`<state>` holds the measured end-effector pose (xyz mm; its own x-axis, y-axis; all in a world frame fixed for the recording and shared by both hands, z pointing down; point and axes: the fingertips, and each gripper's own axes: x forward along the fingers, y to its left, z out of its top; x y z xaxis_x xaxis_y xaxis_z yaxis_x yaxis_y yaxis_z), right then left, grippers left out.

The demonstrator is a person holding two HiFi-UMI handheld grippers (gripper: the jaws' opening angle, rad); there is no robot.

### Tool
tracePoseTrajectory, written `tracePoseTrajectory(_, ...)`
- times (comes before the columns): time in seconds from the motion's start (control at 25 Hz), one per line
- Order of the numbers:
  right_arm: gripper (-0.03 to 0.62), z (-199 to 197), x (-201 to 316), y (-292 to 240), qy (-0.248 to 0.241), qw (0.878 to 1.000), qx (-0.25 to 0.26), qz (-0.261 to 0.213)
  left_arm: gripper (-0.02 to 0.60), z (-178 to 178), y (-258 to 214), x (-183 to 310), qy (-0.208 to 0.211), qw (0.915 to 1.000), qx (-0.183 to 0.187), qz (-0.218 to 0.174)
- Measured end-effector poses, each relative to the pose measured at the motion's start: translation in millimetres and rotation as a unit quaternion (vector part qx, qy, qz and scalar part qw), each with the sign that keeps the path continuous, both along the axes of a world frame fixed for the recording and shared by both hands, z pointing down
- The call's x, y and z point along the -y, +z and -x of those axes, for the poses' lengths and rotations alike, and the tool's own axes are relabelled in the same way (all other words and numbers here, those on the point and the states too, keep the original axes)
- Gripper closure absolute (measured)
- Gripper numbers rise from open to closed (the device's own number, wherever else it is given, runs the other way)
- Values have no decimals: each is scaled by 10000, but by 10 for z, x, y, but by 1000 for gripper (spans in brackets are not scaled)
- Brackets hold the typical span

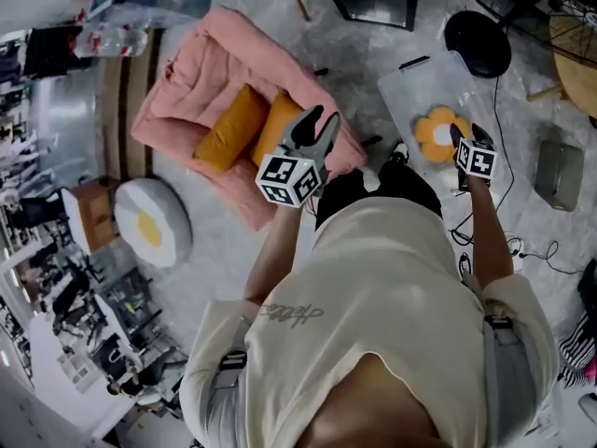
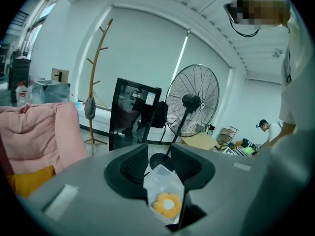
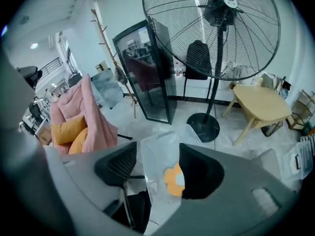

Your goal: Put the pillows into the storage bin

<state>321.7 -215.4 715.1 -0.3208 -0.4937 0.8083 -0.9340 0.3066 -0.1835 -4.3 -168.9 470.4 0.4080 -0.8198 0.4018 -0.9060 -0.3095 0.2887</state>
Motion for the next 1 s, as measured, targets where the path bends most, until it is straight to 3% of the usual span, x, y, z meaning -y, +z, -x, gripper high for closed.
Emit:
tracePoseTrajectory(0.44,321,1242,264,-723,-1064,9883,393,-1021,422,672,-157,-367,-792,9957,116,-468)
tracePoseTrajectory(0.76,321,2345,92,-1310,-2125,9606,522,-1714,422,1437,-12,-736,-1202,9917,154,-437)
tracePoseTrajectory(1.0,321,3201,-282,-1558,-2772,9384,765,-1915,420,2091,118,-1079,-1537,9872,203,-375)
